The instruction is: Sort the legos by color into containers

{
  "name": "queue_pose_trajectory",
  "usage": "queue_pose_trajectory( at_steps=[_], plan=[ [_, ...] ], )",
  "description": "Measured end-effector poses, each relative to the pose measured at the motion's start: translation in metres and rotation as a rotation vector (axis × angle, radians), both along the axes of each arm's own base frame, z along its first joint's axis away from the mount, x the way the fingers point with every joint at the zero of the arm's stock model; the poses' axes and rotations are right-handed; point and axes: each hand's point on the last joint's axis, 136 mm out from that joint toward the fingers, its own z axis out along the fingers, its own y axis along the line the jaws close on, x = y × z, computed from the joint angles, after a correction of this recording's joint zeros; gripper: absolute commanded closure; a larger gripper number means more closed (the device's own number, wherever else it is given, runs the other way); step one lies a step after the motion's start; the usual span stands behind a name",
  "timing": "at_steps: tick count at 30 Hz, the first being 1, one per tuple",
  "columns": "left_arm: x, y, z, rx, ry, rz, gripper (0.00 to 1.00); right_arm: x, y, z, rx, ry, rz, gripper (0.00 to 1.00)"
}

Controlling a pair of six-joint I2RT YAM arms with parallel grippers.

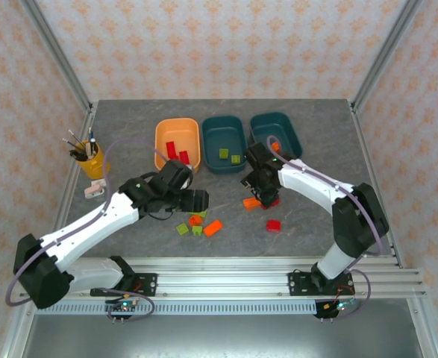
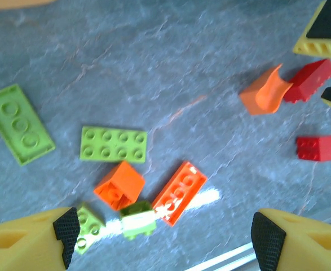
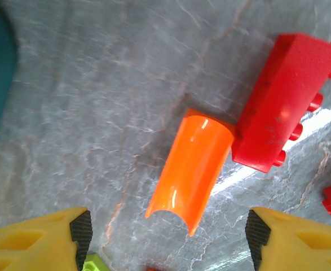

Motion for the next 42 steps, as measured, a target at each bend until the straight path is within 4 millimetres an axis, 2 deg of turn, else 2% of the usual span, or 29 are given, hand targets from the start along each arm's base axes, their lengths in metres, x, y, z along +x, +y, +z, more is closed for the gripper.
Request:
queue_pose_trajectory(
  at_steps=[3, 8, 10, 13, 19, 25, 28, 30, 32, 35, 37, 40, 42],
  plan=[
    [-0.006, 0.005, 0.003, -0.022, -0.017, 0.01, 0.17, -0.008, 0.002, -0.016, 0.016, 0.051, -0.055, 0.26],
    [-0.001, 0.001, 0.009, -0.058, -0.041, 0.027, 0.18, -0.016, 0.002, -0.044, 0.008, 0.12, -0.106, 0.3],
    [0.0, 0.0, 0.009, -0.066, -0.046, 0.031, 0.18, -0.014, 0.003, -0.049, 0.007, 0.123, -0.112, 0.36],
    [0.003, -0.003, 0.01, -0.075, -0.052, 0.035, 0.18, -0.011, 0.006, -0.057, 0.008, 0.124, -0.115, 0.5],
    [0.007, -0.006, 0.009, -0.081, -0.057, 0.037, 0.19, -0.014, 0.004, -0.059, 0.001, 0.14, -0.122, 0.71],
    [0.008, -0.007, 0.008, -0.087, -0.051, 0.049, 0.19, -0.01, 0.006, -0.055, -0.001, 0.126, -0.104, 0.76],
    [0.008, -0.007, 0.009, -0.09, -0.05, 0.054, 0.19, 0.009, 0.01, -0.032, -0.023, 0.056, -0.048, 0.76],
    [0.011, -0.009, 0.014, -0.099, -0.055, 0.059, 0.18, 0.028, 0.014, -0.007, -0.039, -0.027, -0.001, 0.76],
    [0.017, -0.014, 0.025, -0.12, -0.07, 0.067, 0.17, 0.051, 0.014, 0.029, -0.057, -0.142, 0.05, 0.76],
    [0.03, -0.024, 0.047, -0.155, -0.099, 0.075, 0.16, 0.077, 0.004, 0.073, -0.091, -0.276, 0.102, 0.76],
    [0.042, -0.032, 0.061, -0.184, -0.12, 0.082, 0.16, 0.094, -0.01, 0.092, -0.124, -0.337, 0.125, 0.76],
    [0.064, -0.04, 0.075, -0.228, -0.134, 0.109, 0.16, 0.122, -0.036, 0.104, -0.189, -0.378, 0.147, 0.76],
    [0.081, -0.043, 0.079, -0.247, -0.138, 0.131, 0.16, 0.142, -0.048, 0.103, -0.226, -0.38, 0.168, 0.76]
  ],
)
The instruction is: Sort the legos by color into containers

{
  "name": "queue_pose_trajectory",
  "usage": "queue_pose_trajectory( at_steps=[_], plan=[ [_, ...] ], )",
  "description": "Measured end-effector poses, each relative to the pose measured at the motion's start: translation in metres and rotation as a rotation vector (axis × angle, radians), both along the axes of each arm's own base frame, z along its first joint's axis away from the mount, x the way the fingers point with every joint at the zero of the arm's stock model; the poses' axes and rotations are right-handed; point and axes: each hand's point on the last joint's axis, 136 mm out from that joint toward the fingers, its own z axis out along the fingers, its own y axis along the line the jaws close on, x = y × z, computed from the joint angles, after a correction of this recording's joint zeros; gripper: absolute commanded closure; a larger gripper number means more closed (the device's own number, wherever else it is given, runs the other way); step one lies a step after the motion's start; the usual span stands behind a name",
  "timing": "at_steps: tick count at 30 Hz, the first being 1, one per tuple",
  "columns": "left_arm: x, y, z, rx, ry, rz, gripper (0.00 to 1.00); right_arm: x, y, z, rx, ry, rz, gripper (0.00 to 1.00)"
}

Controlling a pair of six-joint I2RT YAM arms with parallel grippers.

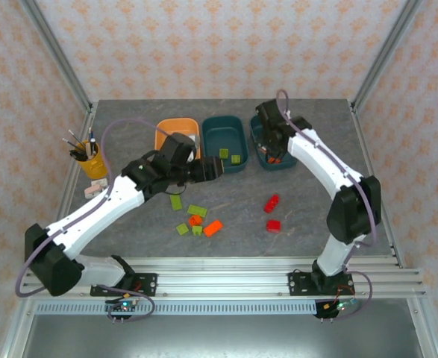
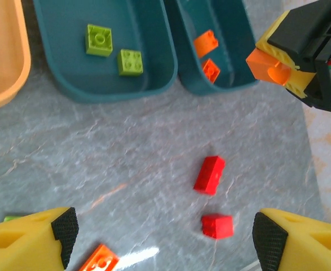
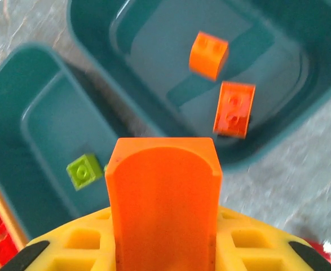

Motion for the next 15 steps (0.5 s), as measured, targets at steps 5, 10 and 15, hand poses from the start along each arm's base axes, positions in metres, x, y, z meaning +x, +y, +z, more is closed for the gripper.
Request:
queue_pose_trajectory(
  at_steps=[5, 10, 15],
  plan=[
    [0.037, -0.006, -0.005, -0.023, 0.026, 0.035, 0.16, 0.058, -0.016, -0.029, -0.087, 0.036, 0.056, 0.75],
    [0.063, -0.014, -0.015, -0.022, 0.046, 0.045, 0.16, 0.1, -0.025, -0.075, -0.117, 0.111, 0.099, 0.73],
    [0.073, -0.019, -0.024, -0.018, 0.063, 0.044, 0.16, 0.121, -0.031, -0.114, -0.092, 0.18, 0.13, 0.68]
  ],
)
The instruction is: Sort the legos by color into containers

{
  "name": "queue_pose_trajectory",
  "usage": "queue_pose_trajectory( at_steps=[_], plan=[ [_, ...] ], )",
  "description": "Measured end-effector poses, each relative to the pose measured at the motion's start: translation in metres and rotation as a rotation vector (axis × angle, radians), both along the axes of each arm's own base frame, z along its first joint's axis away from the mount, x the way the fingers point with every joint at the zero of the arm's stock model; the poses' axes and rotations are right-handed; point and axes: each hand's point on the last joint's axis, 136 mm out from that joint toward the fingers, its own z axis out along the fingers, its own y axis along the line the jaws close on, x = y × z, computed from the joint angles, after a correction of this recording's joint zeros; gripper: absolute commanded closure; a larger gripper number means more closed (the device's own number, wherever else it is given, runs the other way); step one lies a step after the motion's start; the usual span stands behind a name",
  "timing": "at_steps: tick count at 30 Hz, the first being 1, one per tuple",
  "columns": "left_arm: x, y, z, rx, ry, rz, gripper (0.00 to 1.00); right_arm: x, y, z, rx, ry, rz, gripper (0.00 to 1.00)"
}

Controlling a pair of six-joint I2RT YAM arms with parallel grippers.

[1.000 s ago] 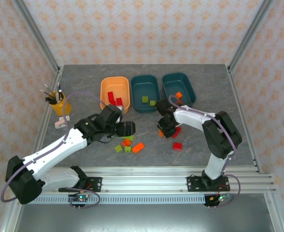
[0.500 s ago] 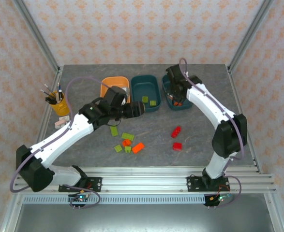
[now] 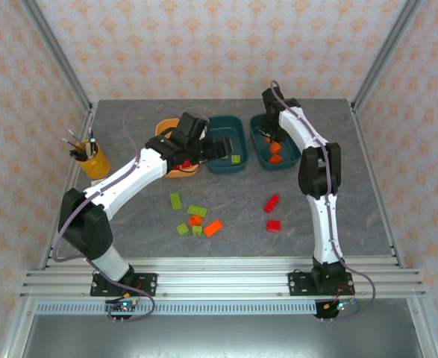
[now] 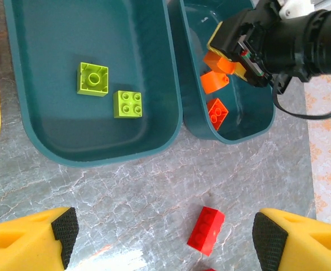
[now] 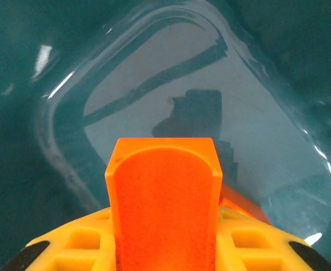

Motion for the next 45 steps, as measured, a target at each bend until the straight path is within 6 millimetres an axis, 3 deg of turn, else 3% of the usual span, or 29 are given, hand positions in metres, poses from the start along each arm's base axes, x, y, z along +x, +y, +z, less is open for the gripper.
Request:
queue_pose_trajectory(
  at_steps=[4, 8, 17, 20, 23, 27, 29, 32, 35, 39, 42, 45],
  plan=[
    [0.001, -0.001, -0.002, 0.001, 0.004, -0.001, 0.16, 0.01, 0.002, -0.012, 0.024, 0.022, 0.019, 0.58],
    [0.001, -0.001, -0.002, 0.001, 0.004, -0.001, 0.16, 0.006, 0.007, -0.015, 0.043, 0.047, 0.036, 0.46],
    [-0.005, 0.004, 0.009, -0.004, -0.01, 0.002, 0.16, 0.002, 0.01, -0.002, 0.061, 0.039, 0.046, 0.41],
    [-0.014, 0.009, 0.029, -0.027, -0.048, 0.002, 0.16, -0.007, 0.012, 0.028, 0.068, -0.004, 0.055, 0.41],
    [-0.029, 0.017, 0.05, -0.055, -0.09, -0.001, 0.16, -0.027, 0.018, 0.074, 0.082, -0.091, 0.077, 0.41],
    [-0.052, 0.034, 0.06, -0.065, -0.102, 0.006, 0.16, -0.076, 0.037, 0.131, 0.122, -0.234, 0.143, 0.41],
    [-0.064, 0.049, 0.052, -0.046, -0.074, 0.032, 0.16, -0.108, 0.05, 0.145, 0.151, -0.29, 0.194, 0.41],
    [-0.079, 0.082, 0.026, 0.018, 0.007, 0.104, 0.17, -0.161, 0.075, 0.145, 0.189, -0.335, 0.305, 0.4],
    [-0.094, 0.112, -0.013, 0.125, 0.128, 0.169, 0.17, -0.214, 0.107, 0.125, 0.235, -0.334, 0.456, 0.37],
    [-0.11, 0.129, -0.066, 0.261, 0.293, 0.184, 0.17, -0.28, 0.136, 0.085, 0.29, -0.308, 0.633, 0.31],
    [-0.116, 0.133, -0.104, 0.336, 0.405, 0.178, 0.16, -0.31, 0.143, 0.067, 0.304, -0.298, 0.71, 0.3],
    [-0.117, 0.135, -0.132, 0.388, 0.483, 0.168, 0.16, -0.317, 0.15, 0.067, 0.318, -0.31, 0.74, 0.3]
  ],
)
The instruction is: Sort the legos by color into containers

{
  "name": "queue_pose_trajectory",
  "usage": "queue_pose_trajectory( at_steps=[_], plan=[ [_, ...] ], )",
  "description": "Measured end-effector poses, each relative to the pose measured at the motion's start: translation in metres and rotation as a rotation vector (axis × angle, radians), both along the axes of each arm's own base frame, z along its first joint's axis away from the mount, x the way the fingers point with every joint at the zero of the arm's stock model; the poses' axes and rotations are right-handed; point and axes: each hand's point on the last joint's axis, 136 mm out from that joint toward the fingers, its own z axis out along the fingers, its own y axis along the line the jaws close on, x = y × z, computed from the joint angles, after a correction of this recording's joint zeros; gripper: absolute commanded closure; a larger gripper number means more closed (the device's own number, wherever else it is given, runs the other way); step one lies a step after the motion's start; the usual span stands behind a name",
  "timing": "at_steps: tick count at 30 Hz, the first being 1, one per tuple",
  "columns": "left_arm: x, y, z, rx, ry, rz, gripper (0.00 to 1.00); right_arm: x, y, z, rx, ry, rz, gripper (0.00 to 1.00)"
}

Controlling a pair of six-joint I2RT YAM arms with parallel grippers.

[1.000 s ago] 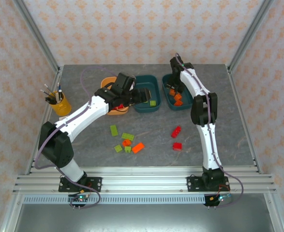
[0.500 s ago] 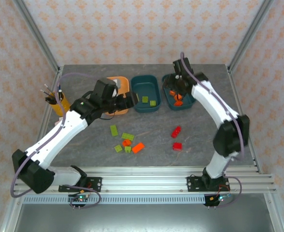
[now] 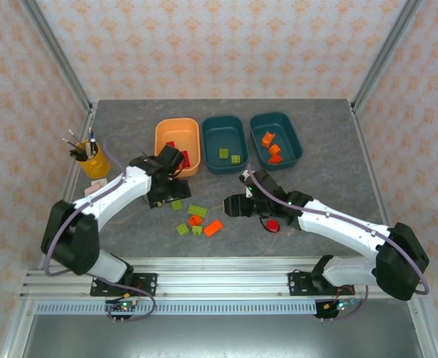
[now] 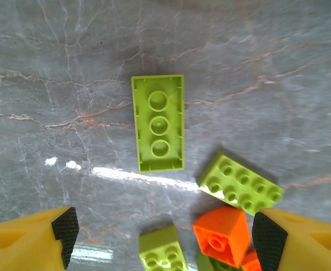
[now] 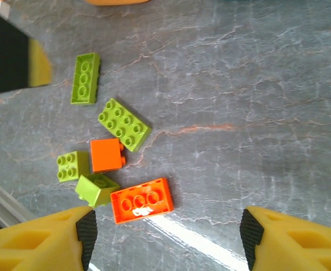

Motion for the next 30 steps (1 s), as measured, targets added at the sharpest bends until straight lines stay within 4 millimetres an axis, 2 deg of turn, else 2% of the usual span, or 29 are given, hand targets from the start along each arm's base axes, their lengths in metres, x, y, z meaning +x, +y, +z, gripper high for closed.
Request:
queue_pose_trajectory(
  at_steps=[6, 12, 14, 21, 27, 30],
  plan=[
    [0.004, 0.004, -0.037, 0.072, 0.102, -0.013, 0.18, 0.005, 0.007, 0.012, 0.031, -0.036, 0.008, 0.31],
    [0.011, 0.005, -0.057, 0.09, 0.123, -0.026, 0.26, 0.01, 0.011, 0.024, 0.05, -0.057, 0.004, 0.31],
    [0.014, 0.003, -0.061, 0.088, 0.117, -0.028, 0.31, 0.01, 0.011, 0.024, 0.051, -0.059, 0.002, 0.31],
    [0.026, -0.002, -0.065, 0.074, 0.08, -0.051, 0.57, 0.011, 0.011, 0.025, 0.05, -0.062, 0.0, 0.31],
    [0.027, -0.002, -0.065, 0.072, 0.071, -0.053, 0.69, 0.014, 0.014, 0.032, 0.062, -0.071, -0.005, 0.32],
    [0.027, -0.002, -0.064, 0.068, 0.062, -0.053, 0.71, 0.016, 0.014, 0.032, 0.06, -0.073, -0.013, 0.33]
  ],
)
